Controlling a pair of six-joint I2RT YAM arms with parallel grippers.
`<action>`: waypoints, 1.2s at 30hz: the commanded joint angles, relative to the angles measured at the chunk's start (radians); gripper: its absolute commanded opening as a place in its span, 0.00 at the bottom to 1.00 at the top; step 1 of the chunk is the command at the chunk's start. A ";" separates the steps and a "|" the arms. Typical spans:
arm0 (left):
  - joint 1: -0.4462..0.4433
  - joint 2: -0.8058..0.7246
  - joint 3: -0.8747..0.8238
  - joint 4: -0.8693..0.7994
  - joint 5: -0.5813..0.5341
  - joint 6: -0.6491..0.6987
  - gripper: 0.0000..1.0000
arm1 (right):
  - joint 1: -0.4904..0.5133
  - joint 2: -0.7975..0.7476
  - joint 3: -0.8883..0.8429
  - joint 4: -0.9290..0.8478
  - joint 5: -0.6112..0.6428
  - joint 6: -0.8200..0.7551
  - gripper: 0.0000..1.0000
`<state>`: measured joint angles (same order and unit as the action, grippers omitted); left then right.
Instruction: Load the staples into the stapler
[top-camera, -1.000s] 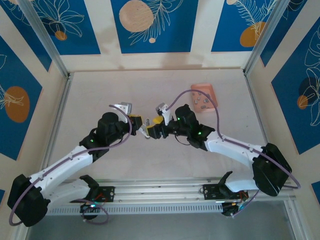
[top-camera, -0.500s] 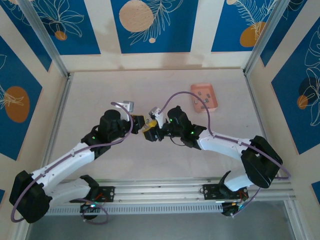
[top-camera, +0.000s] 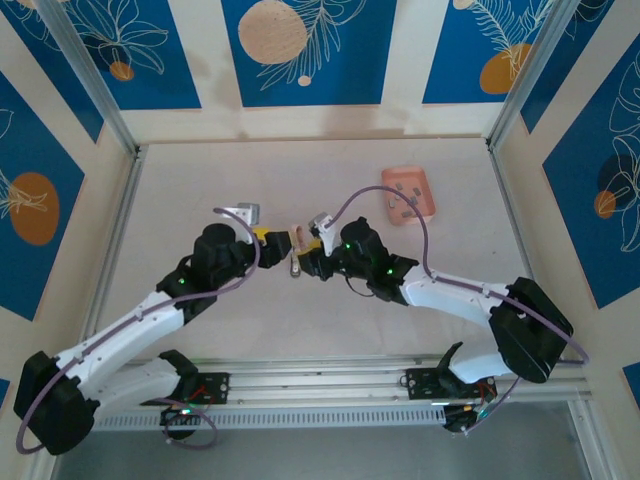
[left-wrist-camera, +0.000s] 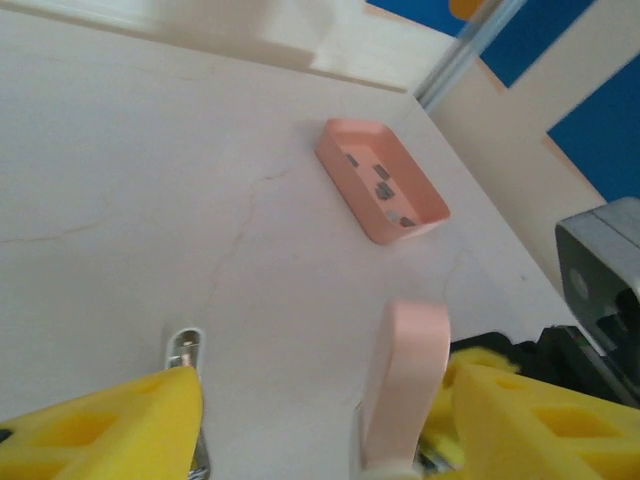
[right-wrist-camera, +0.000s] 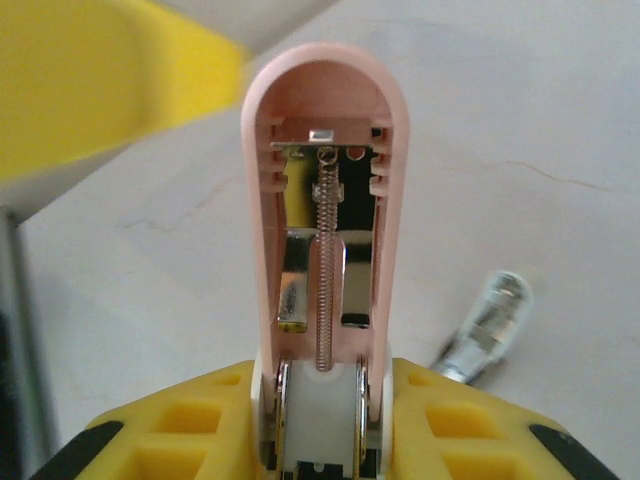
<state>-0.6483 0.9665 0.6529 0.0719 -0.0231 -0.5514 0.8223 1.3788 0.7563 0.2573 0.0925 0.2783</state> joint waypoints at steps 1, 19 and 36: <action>0.006 -0.076 -0.083 0.019 -0.155 0.008 0.74 | -0.019 0.018 0.022 -0.104 0.217 0.121 0.29; 0.006 -0.161 -0.207 0.005 -0.264 0.010 0.80 | 0.020 0.366 0.164 -0.057 0.393 0.355 0.29; 0.007 -0.144 -0.222 0.025 -0.270 0.016 0.80 | 0.008 0.495 0.228 -0.110 0.399 0.423 0.47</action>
<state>-0.6483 0.8181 0.4446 0.0669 -0.2745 -0.5476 0.8364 1.8553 0.9459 0.1616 0.4721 0.6823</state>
